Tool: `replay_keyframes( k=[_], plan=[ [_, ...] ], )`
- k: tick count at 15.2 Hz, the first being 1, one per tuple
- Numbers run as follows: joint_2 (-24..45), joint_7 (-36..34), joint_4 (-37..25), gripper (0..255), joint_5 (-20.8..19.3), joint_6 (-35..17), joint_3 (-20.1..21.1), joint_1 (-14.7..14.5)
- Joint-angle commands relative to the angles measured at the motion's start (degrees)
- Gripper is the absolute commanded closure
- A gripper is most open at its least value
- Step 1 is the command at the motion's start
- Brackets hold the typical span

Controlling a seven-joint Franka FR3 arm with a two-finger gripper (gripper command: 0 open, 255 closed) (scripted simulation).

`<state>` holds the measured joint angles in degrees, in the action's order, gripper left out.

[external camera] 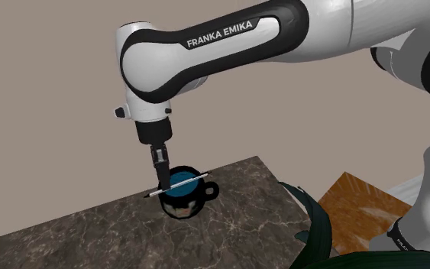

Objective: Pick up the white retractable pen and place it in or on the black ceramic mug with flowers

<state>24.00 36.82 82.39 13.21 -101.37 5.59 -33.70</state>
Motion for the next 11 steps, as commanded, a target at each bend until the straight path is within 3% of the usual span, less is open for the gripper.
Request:
replay_keyframes(
  k=[1,5,9,11],
  plan=[
    [0.6,-0.1,0.6,0,0.0,-0.1,-0.4,0.4],
    [1.1,-0.2,-0.5,0,-0.1,0.5,-0.4,0.4],
    [2.1,-0.8,-9.0,0,-0.4,8.1,-0.7,1.3],
    [2.1,-0.8,-9.0,0,-0.4,8.1,-0.6,1.4]
  ],
)
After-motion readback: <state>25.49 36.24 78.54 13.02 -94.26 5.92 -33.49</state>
